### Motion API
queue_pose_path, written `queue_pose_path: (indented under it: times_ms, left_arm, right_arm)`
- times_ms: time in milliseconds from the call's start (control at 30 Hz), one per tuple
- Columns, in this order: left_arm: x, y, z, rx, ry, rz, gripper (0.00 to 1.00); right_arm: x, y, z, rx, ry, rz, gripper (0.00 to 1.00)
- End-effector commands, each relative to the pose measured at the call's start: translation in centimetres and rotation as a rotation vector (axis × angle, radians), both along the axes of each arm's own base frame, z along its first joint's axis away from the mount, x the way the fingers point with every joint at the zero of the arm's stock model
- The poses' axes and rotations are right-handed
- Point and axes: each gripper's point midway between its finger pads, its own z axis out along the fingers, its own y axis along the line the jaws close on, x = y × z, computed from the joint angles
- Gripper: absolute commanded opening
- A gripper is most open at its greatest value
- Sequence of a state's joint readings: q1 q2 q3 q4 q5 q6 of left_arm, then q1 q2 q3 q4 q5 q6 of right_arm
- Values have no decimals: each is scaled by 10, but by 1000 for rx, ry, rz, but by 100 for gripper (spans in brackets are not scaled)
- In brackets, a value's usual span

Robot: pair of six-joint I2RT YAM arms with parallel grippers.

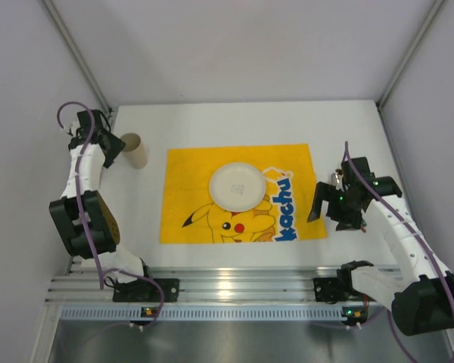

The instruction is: Set the dinner table for one person

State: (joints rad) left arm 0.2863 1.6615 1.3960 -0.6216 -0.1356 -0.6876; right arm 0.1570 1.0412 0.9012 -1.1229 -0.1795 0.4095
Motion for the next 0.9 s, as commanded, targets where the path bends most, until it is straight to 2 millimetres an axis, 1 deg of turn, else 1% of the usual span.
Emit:
queue_pose_path:
  times_ms: [0, 67, 167, 233, 333, 367, 433, 467, 567, 600, 633, 667, 700, 733, 767, 800, 833, 867]
  left_arm:
    - [11, 5, 43, 31, -171, 9, 57]
    - [17, 4, 39, 16, -182, 1, 56]
    - [25, 3, 40, -5, -212, 6, 55]
    - [28, 4, 36, -9, -204, 7, 55]
    - [33, 7, 22, -11, -167, 8, 55]
    - [37, 7, 11, -23, -144, 3, 55]
    - [42, 6, 0, -40, -132, -6, 55]
    - [45, 4, -14, -57, -108, -12, 53]
    - [49, 0, -31, -97, -74, -17, 35]
    - [49, -1, -35, -110, -69, -18, 5]
    - [50, -3, -35, -119, -70, -19, 0]
    - [50, -5, -34, -134, -77, -10, 0]
    - [50, -12, -30, -160, -93, -34, 0]
    - [52, -19, -24, -161, -112, -53, 0]
    - [50, -24, -11, -149, -136, -77, 0]
    - [50, -31, -3, -148, -151, -106, 0]
    - [49, -45, 4, -151, -157, -149, 0]
    - [48, -62, 19, -134, -181, -220, 0]
  right_arm:
    - [14, 0, 6, -8, -49, 11, 100]
    - [15, 1, 5, -5, -49, 14, 100]
    - [15, 1, 4, -7, -40, 17, 100]
    - [15, 1, 2, -10, -38, 18, 100]
    - [16, 0, 2, -12, -37, 19, 100]
    - [16, 1, 2, -12, -36, 22, 100]
    - [16, 0, 1, -14, -31, 19, 100]
    - [16, 0, 1, -14, -29, 20, 100]
    - [16, 0, 0, -16, -24, 22, 100]
    - [16, 0, 0, -17, -23, 21, 100]
    - [16, -1, 0, -19, -25, 19, 100]
    - [16, -1, 0, -20, -23, 19, 100]
    - [16, -2, 0, -24, -24, 17, 100]
    - [18, -1, 3, -23, -31, 19, 100]
    - [20, -1, 7, -22, -39, 19, 100]
    - [21, -1, 11, -24, -36, 18, 100]
    - [32, 2, 29, -13, -87, 20, 100]
    - [39, 7, 39, 12, -105, 22, 100]
